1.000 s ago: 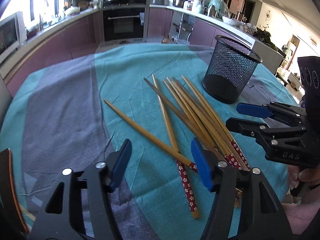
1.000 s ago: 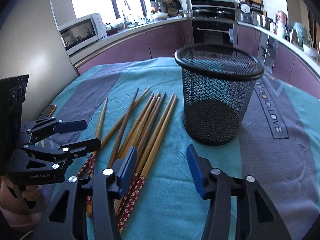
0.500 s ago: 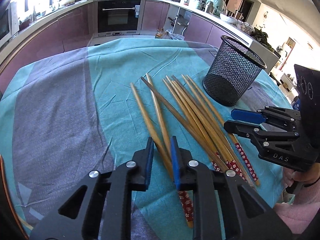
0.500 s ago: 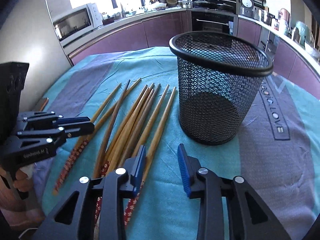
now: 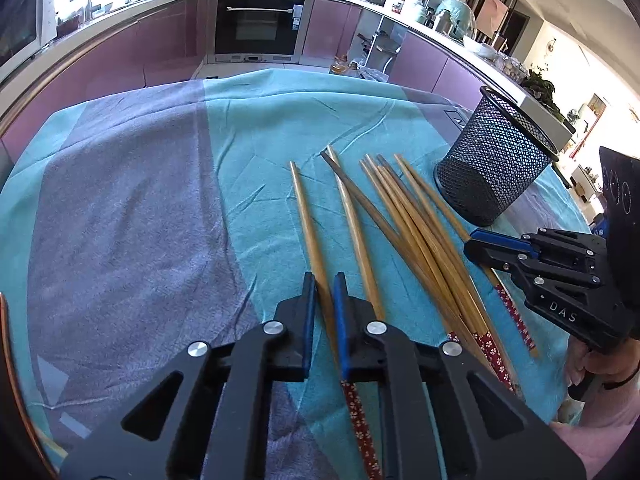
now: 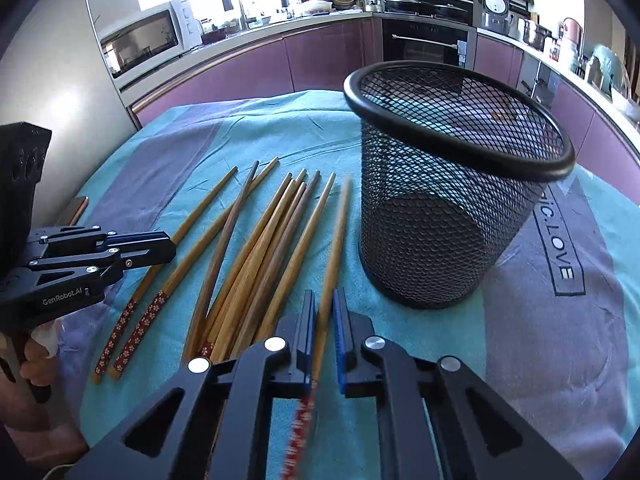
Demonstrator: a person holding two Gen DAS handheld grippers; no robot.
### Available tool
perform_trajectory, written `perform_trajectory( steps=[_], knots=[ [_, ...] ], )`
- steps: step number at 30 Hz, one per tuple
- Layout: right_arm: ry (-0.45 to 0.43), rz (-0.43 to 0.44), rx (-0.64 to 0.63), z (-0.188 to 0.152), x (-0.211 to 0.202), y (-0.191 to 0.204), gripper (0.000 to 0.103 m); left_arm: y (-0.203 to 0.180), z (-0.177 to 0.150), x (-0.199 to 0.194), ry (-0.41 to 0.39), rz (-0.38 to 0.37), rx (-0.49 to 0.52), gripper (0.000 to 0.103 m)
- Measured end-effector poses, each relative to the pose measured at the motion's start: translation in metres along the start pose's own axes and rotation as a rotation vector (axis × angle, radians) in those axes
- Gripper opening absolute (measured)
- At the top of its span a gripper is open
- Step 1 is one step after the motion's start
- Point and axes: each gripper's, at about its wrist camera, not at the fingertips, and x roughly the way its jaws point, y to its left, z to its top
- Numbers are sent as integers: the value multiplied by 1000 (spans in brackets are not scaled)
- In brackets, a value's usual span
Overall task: Organize utensils
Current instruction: 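Lift both held chopsticks upright and lower them into the black mesh cup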
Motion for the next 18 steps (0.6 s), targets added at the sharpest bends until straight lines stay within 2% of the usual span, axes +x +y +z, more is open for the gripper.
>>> perform_trajectory(
  steps=[7, 18],
  knots=[
    [-42, 41, 15, -4, -16, -5, 5, -3, -4, -14, -33, 11, -11, 7],
    [-204, 125, -21, 2, -77, -5, 5, -21, 9, -81, -165, -98, 44, 7]
  ],
)
